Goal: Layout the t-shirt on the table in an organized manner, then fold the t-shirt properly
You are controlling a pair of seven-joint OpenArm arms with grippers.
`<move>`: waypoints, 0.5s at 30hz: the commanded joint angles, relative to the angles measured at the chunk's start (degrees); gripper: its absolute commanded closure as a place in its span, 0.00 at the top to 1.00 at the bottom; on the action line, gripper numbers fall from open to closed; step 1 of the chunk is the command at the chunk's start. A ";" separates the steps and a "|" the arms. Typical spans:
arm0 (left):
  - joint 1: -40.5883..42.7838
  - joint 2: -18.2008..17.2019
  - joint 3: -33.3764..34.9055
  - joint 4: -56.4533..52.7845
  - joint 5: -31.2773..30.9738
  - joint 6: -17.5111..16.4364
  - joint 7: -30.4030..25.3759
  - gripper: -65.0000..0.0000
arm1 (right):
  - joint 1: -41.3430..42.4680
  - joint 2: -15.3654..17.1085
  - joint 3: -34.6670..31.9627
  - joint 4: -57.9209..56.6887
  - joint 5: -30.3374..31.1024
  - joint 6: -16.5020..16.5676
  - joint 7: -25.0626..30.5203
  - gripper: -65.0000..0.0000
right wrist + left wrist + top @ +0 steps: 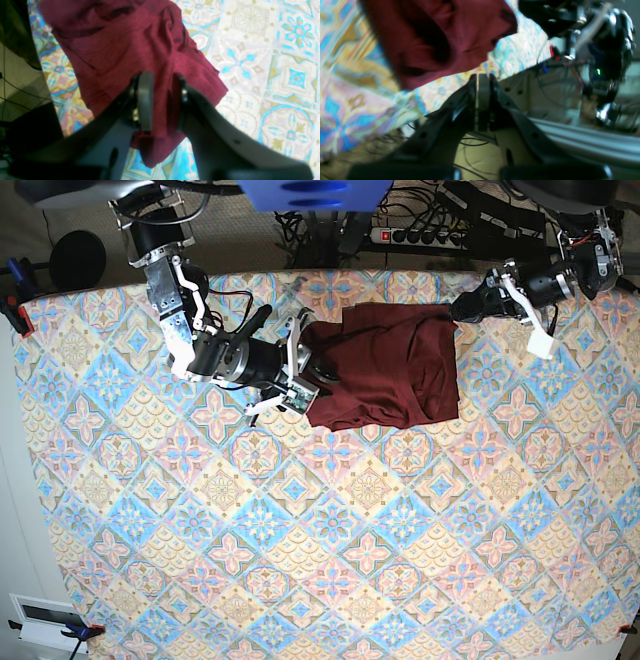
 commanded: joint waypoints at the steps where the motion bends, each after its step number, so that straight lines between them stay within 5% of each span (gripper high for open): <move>1: -0.09 -0.58 -0.50 -3.60 -0.83 0.11 -0.54 0.00 | 0.91 0.12 -0.03 0.87 1.09 0.12 1.34 0.20; 7: -3.78 -1.46 -0.50 -13.53 3.65 0.11 -1.77 0.00 | 0.82 0.12 -0.12 1.05 1.09 0.12 1.34 0.20; 11: -3.70 -2.16 -0.06 -3.51 4.09 0.11 -1.77 0.02 | 0.73 0.12 -0.12 1.14 1.09 0.12 1.34 0.20; 15: -3.96 -4.88 2.58 9.85 8.75 0.20 -1.68 0.15 | 0.73 0.12 -0.12 1.22 1.09 0.12 1.34 0.20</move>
